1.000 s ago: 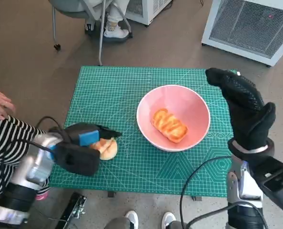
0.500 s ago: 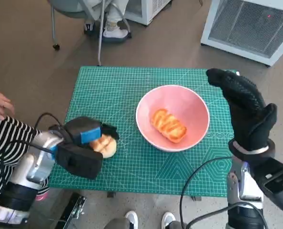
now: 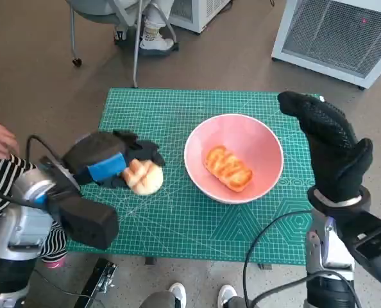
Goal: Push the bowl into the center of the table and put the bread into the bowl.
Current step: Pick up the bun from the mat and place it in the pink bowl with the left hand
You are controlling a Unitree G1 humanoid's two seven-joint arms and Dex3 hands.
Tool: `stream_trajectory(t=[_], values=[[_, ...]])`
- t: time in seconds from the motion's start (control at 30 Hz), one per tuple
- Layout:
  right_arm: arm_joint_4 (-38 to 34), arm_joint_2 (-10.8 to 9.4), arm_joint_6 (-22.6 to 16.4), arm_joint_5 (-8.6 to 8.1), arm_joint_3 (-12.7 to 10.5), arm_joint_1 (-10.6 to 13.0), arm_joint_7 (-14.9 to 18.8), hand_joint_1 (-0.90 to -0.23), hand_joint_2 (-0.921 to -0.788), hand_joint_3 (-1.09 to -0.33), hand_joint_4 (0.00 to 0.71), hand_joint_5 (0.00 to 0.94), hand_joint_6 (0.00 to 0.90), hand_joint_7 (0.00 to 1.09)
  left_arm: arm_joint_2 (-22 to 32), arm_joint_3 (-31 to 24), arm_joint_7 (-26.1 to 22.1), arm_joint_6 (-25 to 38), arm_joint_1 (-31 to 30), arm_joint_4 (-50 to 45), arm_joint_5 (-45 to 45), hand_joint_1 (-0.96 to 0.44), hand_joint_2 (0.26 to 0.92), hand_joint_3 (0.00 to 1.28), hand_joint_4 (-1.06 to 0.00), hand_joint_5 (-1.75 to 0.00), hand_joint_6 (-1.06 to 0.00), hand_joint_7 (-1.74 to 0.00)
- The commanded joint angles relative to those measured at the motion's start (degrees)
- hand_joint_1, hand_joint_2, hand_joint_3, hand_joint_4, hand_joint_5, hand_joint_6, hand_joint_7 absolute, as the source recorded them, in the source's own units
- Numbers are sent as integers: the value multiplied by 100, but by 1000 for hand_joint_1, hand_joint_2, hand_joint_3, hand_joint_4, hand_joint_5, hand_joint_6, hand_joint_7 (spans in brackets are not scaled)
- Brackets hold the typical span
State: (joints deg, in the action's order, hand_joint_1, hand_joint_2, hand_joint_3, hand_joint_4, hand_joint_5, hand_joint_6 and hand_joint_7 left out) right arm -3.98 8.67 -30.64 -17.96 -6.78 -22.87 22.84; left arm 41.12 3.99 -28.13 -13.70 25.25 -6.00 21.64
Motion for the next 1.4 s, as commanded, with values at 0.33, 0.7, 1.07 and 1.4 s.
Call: stream_trajectory(t=[0.33, 0.7, 1.07, 1.4], values=[[-113, -46, -8, -44, -33, 135, 1, -667, -921, -699, 150, 2, 48, 448, -669, 61, 365, 216, 1122, -286, -30, 1, 918, 12, -806, -1050, -642, -1136], [-53, -62, 13, -46, -63, 206, -42, -667, -921, -701, 149, 1, 42, 448, -1499, 788, 549, 100, 1857, 415, 264, 2, 909, 20, -824, -1042, -646, -1117], [134, -106, 70, -7, -80, 332, -156, -678, -921, -703, 147, 0, 33, 450, -1878, 1401, -250, 374, 2325, 1846, 150, -212, 803, 13, -402, -141, -330, -270], [365, -71, 171, 51, -107, 439, -321, -685, -921, -705, 147, 0, 31, 458, -1752, 1527, -600, 439, 2282, 1735, 292, -545, 799, 6, -212, -4, -273, -102]])
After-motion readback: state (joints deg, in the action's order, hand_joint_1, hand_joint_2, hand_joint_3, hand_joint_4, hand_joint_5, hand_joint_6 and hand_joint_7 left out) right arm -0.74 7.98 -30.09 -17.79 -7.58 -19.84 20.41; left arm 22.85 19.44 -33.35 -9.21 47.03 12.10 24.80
